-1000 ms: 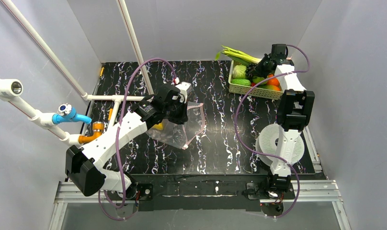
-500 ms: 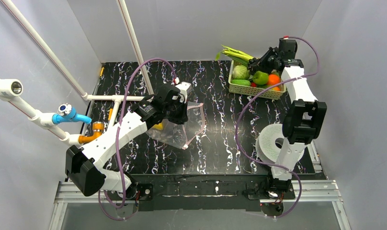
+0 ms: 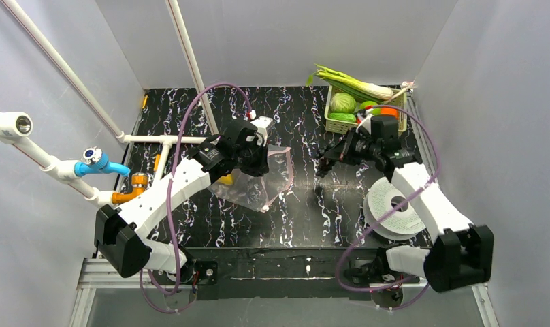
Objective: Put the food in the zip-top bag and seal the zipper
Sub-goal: Pick up the fake fruit from the bin, then place the fake fruit in the zipper food storage bag.
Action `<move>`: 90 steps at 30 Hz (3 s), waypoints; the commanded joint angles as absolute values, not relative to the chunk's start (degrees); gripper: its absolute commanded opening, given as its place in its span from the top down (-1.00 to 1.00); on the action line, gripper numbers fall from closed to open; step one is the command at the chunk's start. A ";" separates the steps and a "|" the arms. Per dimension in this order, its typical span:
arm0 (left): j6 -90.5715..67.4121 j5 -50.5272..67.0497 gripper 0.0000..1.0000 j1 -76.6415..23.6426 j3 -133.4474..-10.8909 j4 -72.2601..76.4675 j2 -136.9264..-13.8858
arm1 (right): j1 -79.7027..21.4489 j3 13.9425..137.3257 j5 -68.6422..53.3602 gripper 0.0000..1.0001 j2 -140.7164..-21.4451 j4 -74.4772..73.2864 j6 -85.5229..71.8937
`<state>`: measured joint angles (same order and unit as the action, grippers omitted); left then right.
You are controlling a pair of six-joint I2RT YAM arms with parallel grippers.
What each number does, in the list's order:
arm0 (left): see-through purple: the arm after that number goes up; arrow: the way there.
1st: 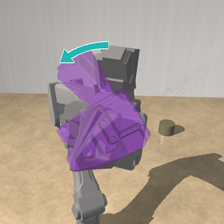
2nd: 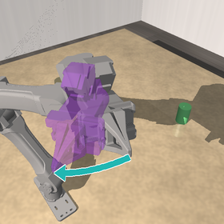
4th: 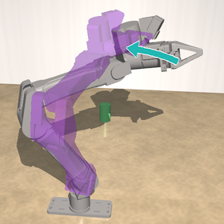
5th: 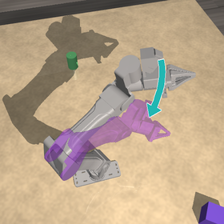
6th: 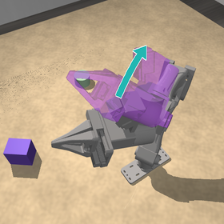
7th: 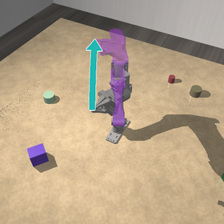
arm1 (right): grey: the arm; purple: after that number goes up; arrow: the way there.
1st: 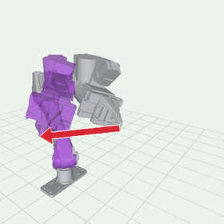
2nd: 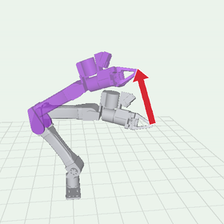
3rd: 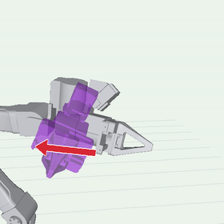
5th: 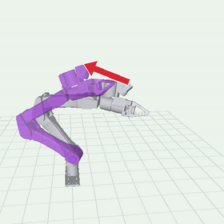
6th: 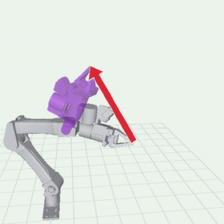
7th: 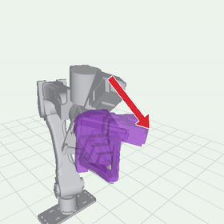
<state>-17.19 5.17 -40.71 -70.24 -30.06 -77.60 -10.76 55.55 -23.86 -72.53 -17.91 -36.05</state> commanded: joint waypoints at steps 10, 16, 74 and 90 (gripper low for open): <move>-17.32 5.62 1.00 -40.73 -70.24 -29.09 -75.56 | -25.86 56.59 -36.91 0.97 -59.70 -16.90 -28.91; -17.17 6.15 1.00 -40.75 -69.28 -27.75 -73.94 | -33.16 60.76 -36.53 0.97 -59.40 -16.02 -27.14; -16.79 7.40 1.00 -40.78 -66.10 -23.07 -68.72 | -36.86 67.85 -16.84 0.01 -73.72 -16.81 -30.44; -17.13 7.54 1.00 -40.71 -67.38 -24.96 -71.08 | -21.18 66.19 -0.81 -0.35 -67.09 -22.83 -30.65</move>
